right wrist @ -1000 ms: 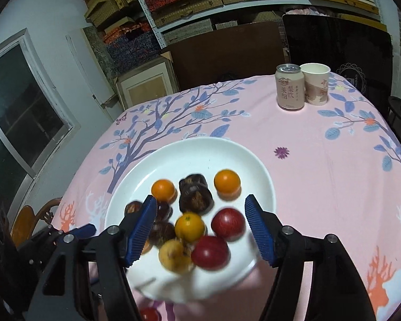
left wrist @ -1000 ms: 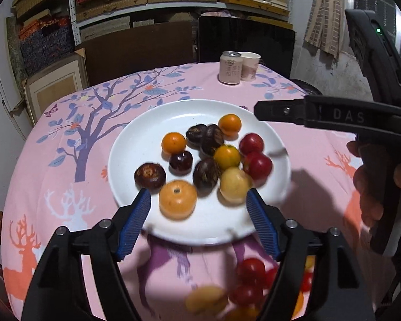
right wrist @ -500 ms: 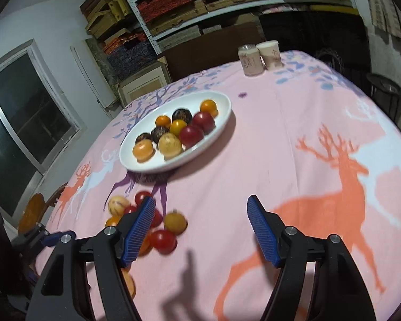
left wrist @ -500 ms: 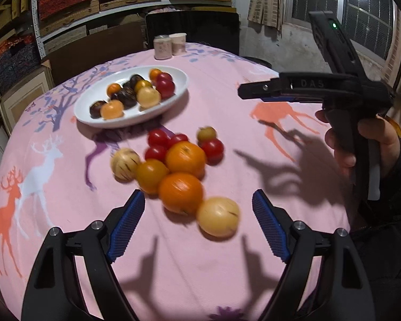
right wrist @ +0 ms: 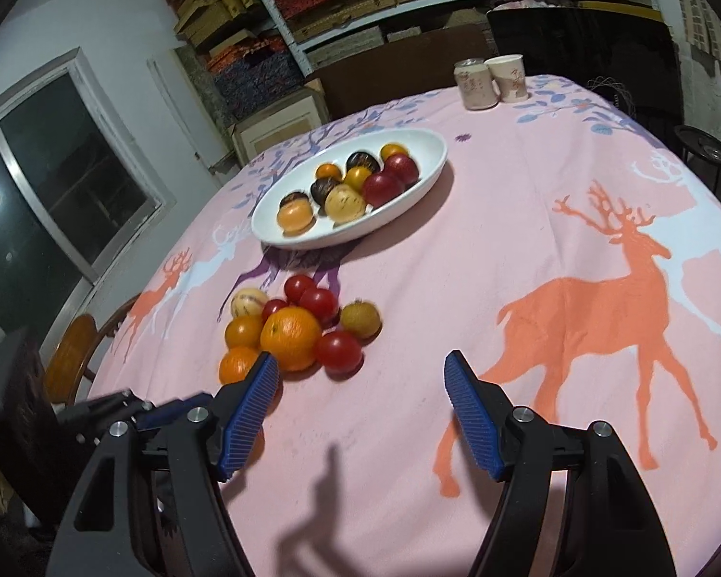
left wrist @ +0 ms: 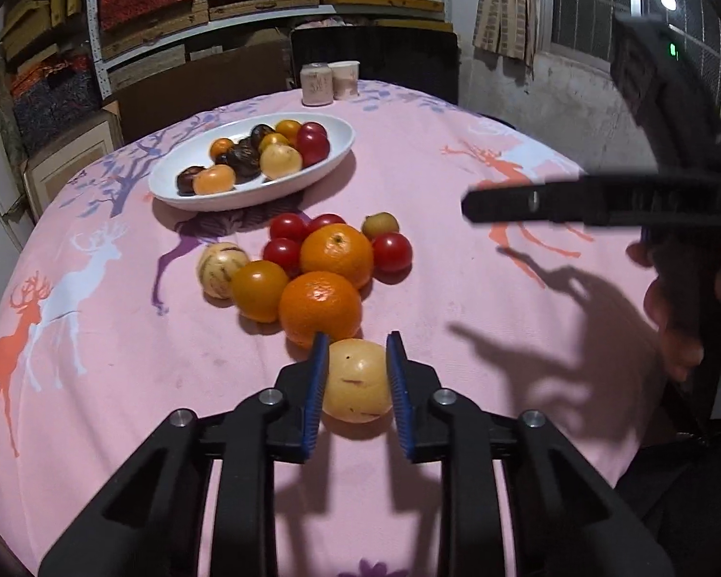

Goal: Organize fruits
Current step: 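Grasp the pale yellow fruit with the left tool, then grasp an orange from the pile with the right tool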

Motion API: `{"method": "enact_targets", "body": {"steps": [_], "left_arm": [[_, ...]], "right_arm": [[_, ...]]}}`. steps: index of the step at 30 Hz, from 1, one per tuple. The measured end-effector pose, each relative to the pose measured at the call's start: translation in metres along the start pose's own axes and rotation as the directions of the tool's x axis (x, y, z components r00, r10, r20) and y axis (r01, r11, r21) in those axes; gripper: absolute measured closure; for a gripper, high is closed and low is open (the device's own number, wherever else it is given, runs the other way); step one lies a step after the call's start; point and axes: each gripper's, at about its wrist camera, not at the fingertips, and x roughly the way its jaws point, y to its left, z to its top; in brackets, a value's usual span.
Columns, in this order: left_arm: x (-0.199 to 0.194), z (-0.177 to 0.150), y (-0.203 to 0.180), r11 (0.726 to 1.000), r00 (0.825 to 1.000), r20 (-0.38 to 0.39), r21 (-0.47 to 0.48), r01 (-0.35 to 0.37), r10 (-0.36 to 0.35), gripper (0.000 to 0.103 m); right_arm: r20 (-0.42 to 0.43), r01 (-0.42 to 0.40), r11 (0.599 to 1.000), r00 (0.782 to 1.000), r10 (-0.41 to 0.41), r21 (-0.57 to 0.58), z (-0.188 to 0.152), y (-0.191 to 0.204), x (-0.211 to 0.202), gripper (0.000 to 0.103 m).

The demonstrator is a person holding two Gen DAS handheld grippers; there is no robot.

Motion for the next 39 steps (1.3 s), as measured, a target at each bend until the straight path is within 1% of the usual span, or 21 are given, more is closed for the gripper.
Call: {"method": "enact_targets", "body": {"steps": [2,5,8,10,11,12,14,16,17,19,20,24,27,31,32,36,39], "left_arm": [[-0.007,-0.004,0.010,1.000,1.000,0.003,-0.019,-0.005,0.005,0.079],[-0.013,-0.010,0.020,0.999,1.000,0.002,-0.036,-0.015,0.015,0.079],[-0.013,-0.011,0.019,1.000,1.000,0.004,-0.029,0.006,-0.006,0.079],[-0.009,-0.011,0.011,0.999,0.999,-0.006,-0.014,0.040,-0.040,0.069],[-0.003,-0.013,0.006,0.999,0.999,-0.020,0.000,0.045,-0.045,0.058],[0.002,-0.016,0.001,0.999,0.998,-0.039,0.009,0.053,-0.052,0.051],[0.012,-0.021,-0.002,0.998,0.995,-0.076,0.013,0.066,-0.065,0.050],[0.022,-0.024,0.003,0.997,0.992,-0.104,-0.019,0.077,-0.078,0.049],[0.024,-0.025,0.006,0.995,0.990,-0.105,-0.038,0.091,-0.094,0.049],[0.025,-0.024,0.006,0.993,0.990,-0.092,-0.048,0.105,-0.109,0.054],[0.026,-0.023,0.004,0.993,0.990,-0.091,-0.043,0.106,-0.110,0.058],[0.031,-0.014,-0.005,0.992,0.990,-0.076,-0.046,0.117,-0.120,0.058],[0.037,-0.006,-0.009,0.992,0.991,-0.073,-0.068,0.107,-0.112,0.058],[0.040,-0.004,-0.016,0.996,0.994,-0.076,-0.043,0.081,-0.084,0.058],[0.039,-0.004,-0.014,0.995,0.994,-0.072,-0.051,0.085,-0.088,0.062],[0.031,-0.010,-0.002,0.993,0.994,-0.063,-0.081,0.083,-0.088,0.062],[0.017,-0.017,0.014,0.990,0.996,-0.043,-0.116,0.078,-0.084,0.062]], "right_arm": [[-0.026,-0.013,0.999,1.000,0.012,-0.039,-0.005,0.011,0.006,0.031],[-0.048,-0.015,0.993,0.999,0.010,-0.116,-0.011,0.031,0.015,0.031],[-0.058,-0.024,0.991,0.998,0.016,-0.130,-0.010,0.040,0.020,0.031],[-0.052,-0.019,0.993,0.999,0.013,-0.114,-0.007,0.039,0.019,0.031],[-0.048,-0.014,0.994,0.999,0.009,-0.105,-0.007,0.037,0.018,0.031],[-0.044,-0.010,0.995,0.999,0.005,-0.097,-0.007,0.034,0.016,0.031],[-0.036,0.001,0.997,0.999,-0.004,-0.081,-0.006,0.029,0.013,0.031],[-0.030,0.008,0.998,1.000,-0.011,-0.068,-0.006,0.024,0.011,0.031],[-0.026,0.011,0.998,1.000,-0.013,-0.066,-0.006,0.022,0.009,0.031],[-0.024,0.014,0.998,1.000,-0.016,-0.066,-0.006,0.022,0.010,0.031],[-0.023,0.013,0.998,1.000,-0.014,-0.064,-0.006,0.021,0.010,0.031],[-0.016,0.010,0.999,1.000,-0.011,-0.044,-0.004,0.017,0.009,0.031],[-0.017,0.013,1.000,1.000,-0.013,-0.027,-0.005,0.013,0.009,0.031],[-0.009,0.017,1.000,1.000,-0.017,-0.021,-0.006,0.010,0.005,0.031],[-0.006,0.017,1.000,1.000,-0.018,-0.019,-0.007,0.009,0.004,0.031],[-0.008,0.005,1.000,1.000,-0.005,-0.017,-0.008,0.009,0.003,0.031],[-0.033,-0.025,0.999,0.999,0.024,-0.042,-0.011,0.016,0.008,0.031]]}}
